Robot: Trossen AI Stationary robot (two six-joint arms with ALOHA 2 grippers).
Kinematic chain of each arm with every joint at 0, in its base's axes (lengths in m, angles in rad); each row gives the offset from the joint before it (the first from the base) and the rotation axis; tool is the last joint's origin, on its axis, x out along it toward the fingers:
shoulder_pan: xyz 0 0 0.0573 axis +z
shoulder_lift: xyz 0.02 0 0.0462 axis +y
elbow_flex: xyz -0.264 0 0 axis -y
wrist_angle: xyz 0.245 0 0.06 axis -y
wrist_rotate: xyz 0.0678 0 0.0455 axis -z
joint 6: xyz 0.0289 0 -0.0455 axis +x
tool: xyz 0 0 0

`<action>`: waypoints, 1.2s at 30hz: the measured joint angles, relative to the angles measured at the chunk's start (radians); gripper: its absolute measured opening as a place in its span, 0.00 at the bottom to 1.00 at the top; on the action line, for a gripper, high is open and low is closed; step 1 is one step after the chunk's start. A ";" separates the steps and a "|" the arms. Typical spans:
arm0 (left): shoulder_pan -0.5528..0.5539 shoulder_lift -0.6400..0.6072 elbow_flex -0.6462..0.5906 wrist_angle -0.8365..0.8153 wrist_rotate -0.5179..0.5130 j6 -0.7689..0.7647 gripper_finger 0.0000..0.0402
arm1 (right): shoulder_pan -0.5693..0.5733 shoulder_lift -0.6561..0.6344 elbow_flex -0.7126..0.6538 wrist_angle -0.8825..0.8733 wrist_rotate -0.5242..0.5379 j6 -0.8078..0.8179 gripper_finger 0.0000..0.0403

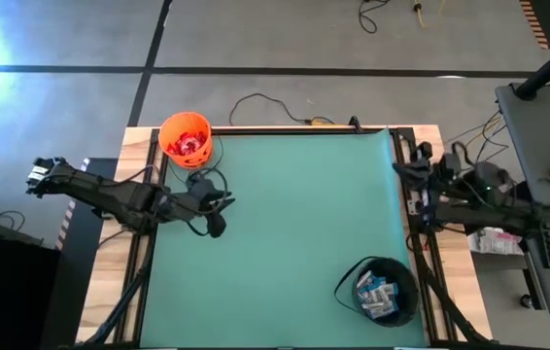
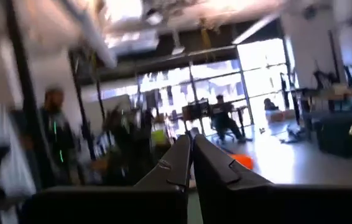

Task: Sort candy by brand, put in halloween buckets
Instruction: Return to Home Position

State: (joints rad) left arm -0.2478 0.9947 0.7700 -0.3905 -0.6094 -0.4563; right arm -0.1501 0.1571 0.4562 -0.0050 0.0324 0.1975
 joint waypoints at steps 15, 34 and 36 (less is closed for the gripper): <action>-0.016 -0.080 -0.234 0.320 -0.027 0.118 0.19 | 0.002 -0.155 -0.194 0.037 -0.042 -0.024 0.03; 0.092 -0.815 -0.759 0.569 0.296 0.288 0.19 | 0.002 -0.144 -0.444 0.197 -0.198 0.017 0.03; 0.144 -0.851 -0.751 0.504 0.382 0.263 0.19 | 0.002 -0.143 -0.444 0.186 -0.198 0.018 0.03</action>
State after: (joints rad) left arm -0.1033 0.1438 0.0187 0.1135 -0.2271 -0.1931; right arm -0.1486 0.0146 0.0120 0.1814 -0.1652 0.2158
